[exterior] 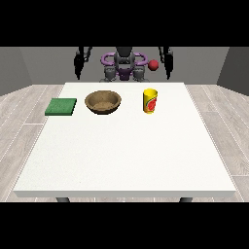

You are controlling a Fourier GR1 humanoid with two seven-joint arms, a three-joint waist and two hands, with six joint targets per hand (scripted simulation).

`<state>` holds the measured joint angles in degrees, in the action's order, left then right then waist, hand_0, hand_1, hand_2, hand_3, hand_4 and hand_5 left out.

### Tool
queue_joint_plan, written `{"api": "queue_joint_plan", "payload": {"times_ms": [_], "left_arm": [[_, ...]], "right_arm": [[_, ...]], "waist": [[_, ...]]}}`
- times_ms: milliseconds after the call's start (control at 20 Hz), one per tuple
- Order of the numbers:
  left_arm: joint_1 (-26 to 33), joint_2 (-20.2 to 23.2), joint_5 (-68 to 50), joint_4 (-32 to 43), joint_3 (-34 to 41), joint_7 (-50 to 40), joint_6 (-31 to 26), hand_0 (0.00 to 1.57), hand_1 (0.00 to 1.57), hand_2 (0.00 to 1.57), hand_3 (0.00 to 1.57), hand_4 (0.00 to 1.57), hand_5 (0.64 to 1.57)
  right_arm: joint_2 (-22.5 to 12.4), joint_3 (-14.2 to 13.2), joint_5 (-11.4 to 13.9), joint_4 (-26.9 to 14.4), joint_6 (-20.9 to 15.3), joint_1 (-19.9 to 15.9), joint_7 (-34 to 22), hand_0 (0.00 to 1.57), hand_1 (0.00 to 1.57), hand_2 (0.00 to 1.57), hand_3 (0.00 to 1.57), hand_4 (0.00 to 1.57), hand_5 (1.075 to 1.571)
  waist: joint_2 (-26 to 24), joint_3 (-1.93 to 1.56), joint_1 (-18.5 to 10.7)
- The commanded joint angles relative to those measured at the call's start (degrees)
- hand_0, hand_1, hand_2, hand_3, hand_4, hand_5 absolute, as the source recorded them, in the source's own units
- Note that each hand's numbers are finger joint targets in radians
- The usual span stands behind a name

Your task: Pick the cup and pour the ball into the bowl, then pick the bowl and place it on the pad

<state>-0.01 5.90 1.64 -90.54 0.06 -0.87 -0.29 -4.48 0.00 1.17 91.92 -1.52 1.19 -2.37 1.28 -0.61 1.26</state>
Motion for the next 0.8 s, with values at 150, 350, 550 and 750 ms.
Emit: {"api": "queue_joint_plan", "payload": {"times_ms": [150, 350, 550, 750], "left_arm": [[-0.8, 2.2, -0.5, -5.3, 0.6, -4.2, -0.6, 0.0, 0.0, 0.0, 0.0, 0.0, 1.524], [5.6, -5.6, -11.0, -9.3, -3.7, -1.3, -0.3, 0.0, 0.0, 0.0, 0.0, 0.0, 1.531], [7.2, -5.8, -10.4, -15.2, -11.0, -2.7, 6.2, 0.0, 0.0, 0.0, 0.0, 0.0, 1.521], [5.7, -5.8, -6.2, -14.7, -12.0, 5.0, 3.6, 0.0, 0.0, 0.0, 0.0, 0.0, 1.478]], "right_arm": [[-2.0, -0.5, -0.3, 5.1, 0.4, -0.5, -4.3, 0.0, 0.0, 0.0, 0.0, 0.0, 1.568], [1.4, -2.7, -7.9, 4.3, 2.8, 5.4, 0.1, 0.0, 0.0, 0.0, 0.0, 0.0, 1.57], [-1.5, -5.5, -9.0, 7.0, 3.6, 2.6, -1.5, 0.0, 0.0, 0.0, 0.0, 0.0, 1.566], [-0.9, -6.4, -8.1, 4.3, 2.6, -2.7, 2.8, 0.0, 0.0, 0.0, 0.0, 0.0, 1.565]], "waist": [[-13.4, 0.43, 0.0], [-19.1, 0.59, -1.2], [-14.9, 0.6, -2.5], [-6.5, 0.61, -3.3]]}}
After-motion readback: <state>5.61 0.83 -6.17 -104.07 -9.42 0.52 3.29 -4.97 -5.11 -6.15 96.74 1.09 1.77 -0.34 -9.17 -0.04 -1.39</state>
